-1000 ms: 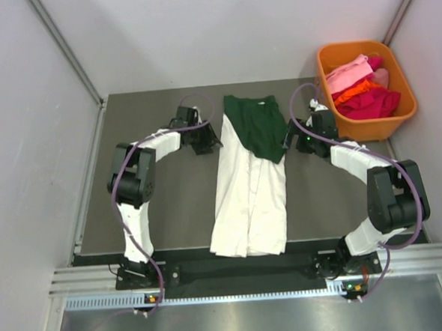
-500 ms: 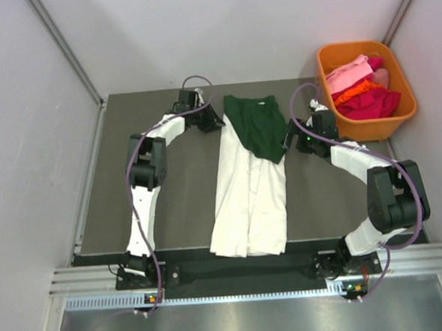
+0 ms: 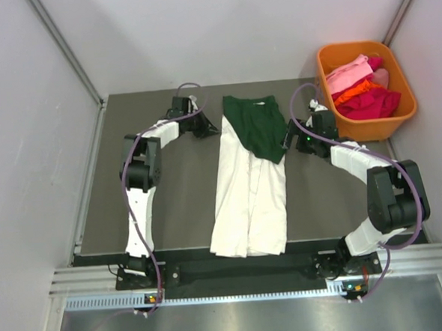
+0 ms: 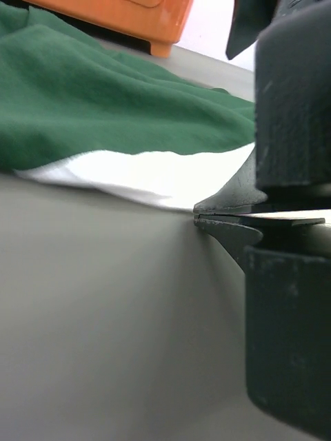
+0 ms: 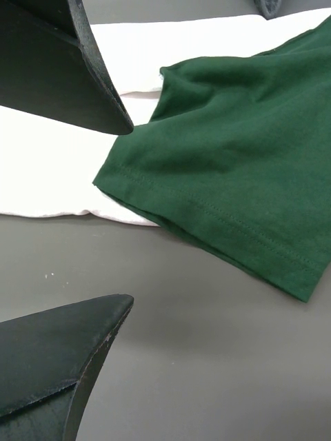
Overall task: Fold and stack the t-shirts
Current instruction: Fold the tshirt
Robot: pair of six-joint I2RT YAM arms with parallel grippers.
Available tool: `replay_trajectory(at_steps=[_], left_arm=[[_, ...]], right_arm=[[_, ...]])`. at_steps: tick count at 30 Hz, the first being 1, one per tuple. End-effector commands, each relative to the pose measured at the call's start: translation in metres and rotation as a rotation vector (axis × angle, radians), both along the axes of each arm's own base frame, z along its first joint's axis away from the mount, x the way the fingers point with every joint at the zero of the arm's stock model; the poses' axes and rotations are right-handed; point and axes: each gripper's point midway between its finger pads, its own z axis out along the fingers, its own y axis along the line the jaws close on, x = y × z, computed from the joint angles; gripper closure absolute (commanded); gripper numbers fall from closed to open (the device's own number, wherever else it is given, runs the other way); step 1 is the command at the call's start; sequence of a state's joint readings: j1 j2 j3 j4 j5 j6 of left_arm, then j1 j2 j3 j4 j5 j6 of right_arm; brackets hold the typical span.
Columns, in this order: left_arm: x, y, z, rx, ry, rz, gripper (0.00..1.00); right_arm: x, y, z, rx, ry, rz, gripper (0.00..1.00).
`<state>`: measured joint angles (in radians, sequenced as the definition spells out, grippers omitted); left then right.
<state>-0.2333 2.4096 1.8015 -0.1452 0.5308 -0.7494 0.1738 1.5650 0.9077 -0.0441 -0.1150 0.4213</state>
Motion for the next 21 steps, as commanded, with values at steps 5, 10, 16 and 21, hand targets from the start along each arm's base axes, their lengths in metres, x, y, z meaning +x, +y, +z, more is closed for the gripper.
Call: replay_trajectory(at_steps=[5,10,16,21], left_arm=[[-0.001,0.055,0.012,0.043,0.002,0.104,1.00],[-0.004,0.069,0.003,0.056,0.019,0.115,1.00],[-0.005,0.076,0.001,0.044,0.018,0.125,1.00],[-0.002,0.074,0.006,0.039,0.002,0.118,0.72]], right_arm=[[0.013,0.001,0.003,0.018,-0.024,-0.002,0.00],[0.013,0.001,0.002,0.016,-0.023,-0.004,0.00],[0.025,0.003,-0.001,0.017,-0.006,-0.006,0.00],[0.058,0.005,-0.002,0.040,0.012,-0.027,0.00]])
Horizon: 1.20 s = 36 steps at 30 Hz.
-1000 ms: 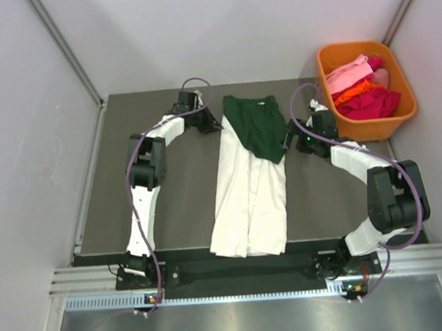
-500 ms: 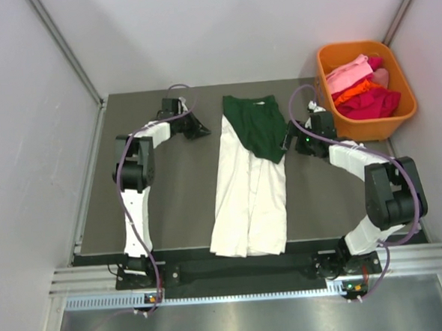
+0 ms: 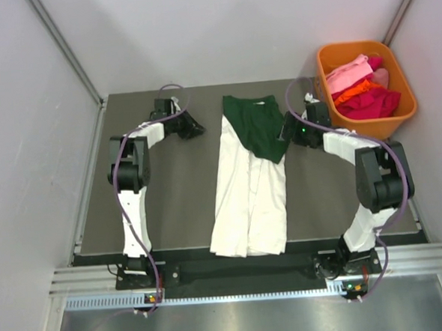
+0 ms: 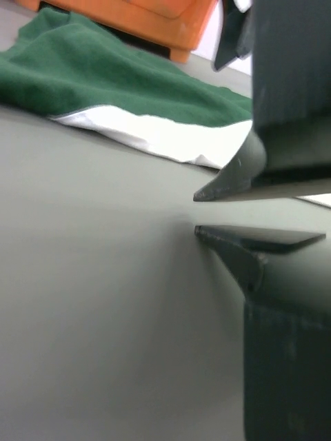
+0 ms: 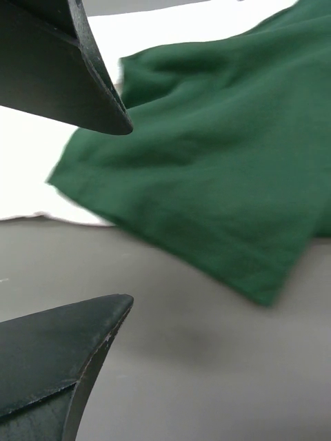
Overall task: Fold and stack the t-shirts
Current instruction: Fold the tshirt
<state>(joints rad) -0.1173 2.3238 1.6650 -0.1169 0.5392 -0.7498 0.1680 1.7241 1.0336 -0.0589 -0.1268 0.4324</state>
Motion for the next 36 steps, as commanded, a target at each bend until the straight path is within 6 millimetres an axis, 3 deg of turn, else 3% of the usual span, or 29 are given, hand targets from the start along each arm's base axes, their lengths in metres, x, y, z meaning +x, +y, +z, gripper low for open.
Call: replay_trajectory(at_steps=[1,4,5,6,7,8,9,14,22,29,36], left_arm=[[-0.002,0.008,0.005,0.044,-0.022,0.007,0.69],[-0.001,0.010,0.008,0.061,-0.035,0.004,0.59],[-0.001,0.012,0.009,0.071,-0.042,0.001,0.57],[-0.002,0.012,0.009,0.076,-0.042,-0.002,0.56],[-0.001,0.013,0.009,0.083,-0.045,0.000,0.53],[-0.002,0.014,0.008,0.093,-0.049,-0.006,0.52],[-0.002,0.014,0.008,0.094,-0.051,-0.012,0.51],[-0.004,0.013,0.001,0.107,-0.042,-0.046,0.48],[-0.006,0.019,-0.002,0.143,-0.050,-0.049,0.45],[-0.006,0.016,-0.002,0.139,-0.065,-0.067,0.45],[-0.003,0.009,-0.004,0.109,-0.068,-0.083,0.42]], right_arm=[[0.036,0.001,0.016,0.036,-0.035,-0.021,0.00],[0.060,0.005,0.016,0.031,-0.008,-0.021,0.02],[0.077,0.006,0.030,0.027,-0.039,-0.025,0.02],[0.079,0.005,0.013,0.012,0.012,-0.030,0.04],[0.085,0.005,0.013,0.007,0.013,-0.030,0.05],[0.100,0.006,0.025,0.003,-0.018,-0.029,0.06],[0.101,0.005,0.007,-0.015,0.032,-0.031,0.07],[0.136,0.007,-0.012,-0.065,0.078,0.001,0.10],[0.150,0.026,-0.043,-0.023,0.157,0.098,0.28],[0.147,0.066,-0.031,0.000,0.133,0.208,0.32],[0.158,0.054,-0.022,0.047,0.109,0.165,0.32]])
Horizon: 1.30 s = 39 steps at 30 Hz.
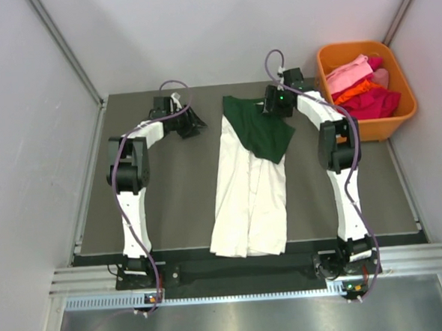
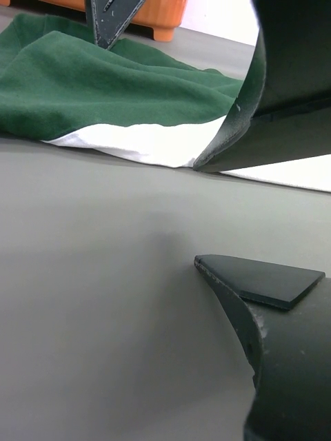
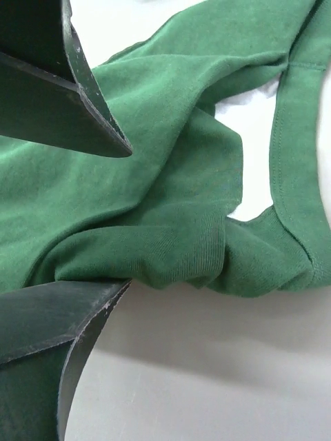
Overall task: Fold and stack the t-shirts
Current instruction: Fold the tshirt
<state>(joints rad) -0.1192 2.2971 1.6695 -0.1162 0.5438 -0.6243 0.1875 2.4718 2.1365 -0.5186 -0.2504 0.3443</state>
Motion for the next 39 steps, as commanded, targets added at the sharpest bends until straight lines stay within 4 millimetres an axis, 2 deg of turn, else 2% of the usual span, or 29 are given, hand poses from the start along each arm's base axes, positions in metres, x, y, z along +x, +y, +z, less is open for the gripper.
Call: replay_trajectory(at_steps=[1,4,8,10,11,12,13,14,15,16,17,18,19,20,21,22,23,24,25,26,27,28,29,31,39], left_arm=[[-0.003,0.007,-0.017,0.046,0.036,0.002,0.42],[0.001,0.004,-0.016,0.035,0.026,-0.012,0.41],[0.001,0.004,-0.019,0.040,0.036,-0.025,0.41],[-0.002,0.006,-0.020,0.048,0.026,-0.026,0.41],[-0.002,0.007,-0.019,0.057,0.020,-0.022,0.41],[-0.001,0.010,-0.018,0.072,0.010,-0.014,0.41],[0.001,0.014,-0.018,0.091,-0.006,-0.003,0.41],[0.005,0.021,-0.020,0.121,-0.019,0.028,0.43],[0.008,0.024,-0.021,0.132,-0.033,0.042,0.44],[0.005,0.028,-0.030,0.128,-0.026,0.066,0.44],[0.016,0.030,-0.026,0.113,-0.082,0.094,0.44],[0.016,0.030,-0.028,0.086,-0.085,0.109,0.44],[0.011,0.028,-0.035,0.033,-0.072,0.126,0.44],[0.012,0.025,-0.032,0.004,-0.099,0.121,0.44],[0.016,0.024,-0.029,-0.008,-0.122,0.129,0.43],[0.015,0.024,-0.033,-0.011,-0.114,0.133,0.43],[0.016,0.024,-0.034,-0.013,-0.112,0.136,0.43],[0.016,0.022,-0.034,-0.023,-0.119,0.130,0.43],[0.016,0.021,-0.035,-0.032,-0.118,0.127,0.43],[0.016,0.020,-0.035,-0.034,-0.120,0.126,0.43],[0.017,0.020,-0.035,-0.042,-0.129,0.127,0.43],[0.015,0.015,-0.033,-0.067,-0.129,0.107,0.43],[0.014,0.012,-0.034,-0.076,-0.126,0.101,0.43],[0.012,0.006,-0.036,-0.069,-0.120,0.090,0.43],[0.005,-0.003,-0.044,-0.035,-0.099,0.075,0.44]], right_arm=[[0.003,-0.004,0.001,0.040,0.021,-0.010,0.32],[0.007,-0.014,-0.001,0.055,0.023,-0.030,0.28],[0.007,-0.026,-0.002,0.066,0.030,-0.043,0.09],[0.002,-0.028,-0.006,0.063,0.036,-0.036,0.05],[0.006,-0.028,0.012,0.070,-0.018,-0.035,0.04],[0.004,-0.026,0.018,0.080,-0.036,-0.036,0.02],[-0.012,-0.027,0.001,0.084,0.002,-0.043,0.01],[-0.002,-0.024,0.038,0.110,-0.125,-0.046,0.00],[-0.005,-0.022,0.046,0.136,-0.156,-0.067,0.00],[-0.025,-0.025,0.022,0.139,-0.120,-0.092,0.00],[-0.012,-0.031,0.064,0.153,-0.275,-0.147,0.00],[-0.016,-0.028,0.068,0.183,-0.297,-0.182,0.00],[-0.030,-0.031,0.065,0.192,-0.300,-0.199,0.00],[-0.029,-0.028,0.076,0.212,-0.350,-0.196,0.00],[-0.034,-0.026,0.077,0.217,-0.357,-0.192,0.00],[-0.046,-0.025,0.064,0.209,-0.336,-0.195,0.00],[-0.046,-0.020,0.082,0.216,-0.403,-0.197,0.00],[-0.051,-0.019,0.082,0.213,-0.417,-0.200,0.00],[-0.060,-0.018,0.073,0.202,-0.404,-0.208,0.00],[-0.059,-0.019,0.082,0.194,-0.442,-0.232,0.00],[-0.064,-0.012,0.082,0.196,-0.446,-0.232,0.00],[-0.071,-0.011,0.072,0.188,-0.429,-0.243,0.00],[-0.073,-0.007,0.078,0.188,-0.455,-0.258,0.00],[-0.082,-0.002,0.071,0.197,-0.444,-0.273,0.00],[-0.092,0.011,0.059,0.165,-0.438,-0.322,0.00]])
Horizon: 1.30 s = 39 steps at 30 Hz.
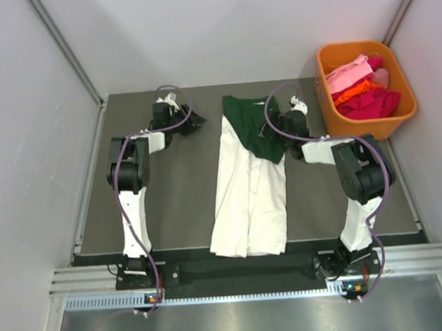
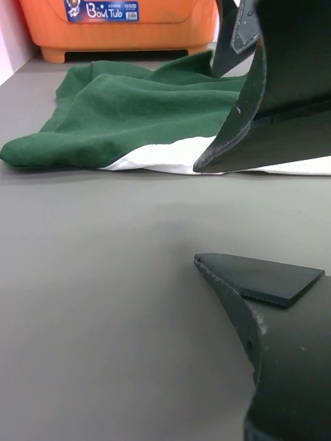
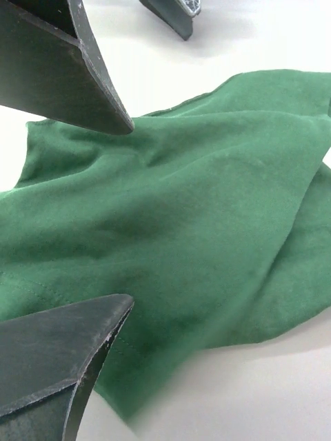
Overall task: Fold and stack the t-shirts
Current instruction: Fold the tshirt
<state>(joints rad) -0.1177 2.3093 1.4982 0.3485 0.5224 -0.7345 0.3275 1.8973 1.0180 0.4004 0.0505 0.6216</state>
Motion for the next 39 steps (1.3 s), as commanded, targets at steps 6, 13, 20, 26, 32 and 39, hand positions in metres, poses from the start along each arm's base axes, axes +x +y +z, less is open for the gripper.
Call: replay_trajectory(at_steps=[6,13,20,26,32,39], left_arm=[[-0.029,-0.001,-0.048,0.064,0.132,0.012,0.45],[-0.043,-0.003,-0.053,0.049,0.145,0.022,0.46],[-0.049,-0.004,-0.049,0.046,0.138,0.032,0.45],[-0.050,0.013,-0.046,0.149,0.150,0.081,0.42],[-0.038,0.017,-0.031,0.212,0.112,0.064,0.41],[-0.025,0.006,-0.030,0.252,0.104,-0.058,0.42]], right_arm=[[0.018,0.008,0.041,0.037,-0.120,-0.024,0.00],[0.032,0.011,0.044,0.010,-0.118,-0.011,0.00],[0.039,0.013,0.044,-0.005,-0.120,-0.006,0.00],[0.039,-0.006,0.056,-0.065,-0.145,-0.054,0.00],[0.038,-0.035,0.069,-0.063,-0.133,-0.068,0.00],[0.027,-0.058,0.074,-0.082,-0.088,-0.085,0.00]])
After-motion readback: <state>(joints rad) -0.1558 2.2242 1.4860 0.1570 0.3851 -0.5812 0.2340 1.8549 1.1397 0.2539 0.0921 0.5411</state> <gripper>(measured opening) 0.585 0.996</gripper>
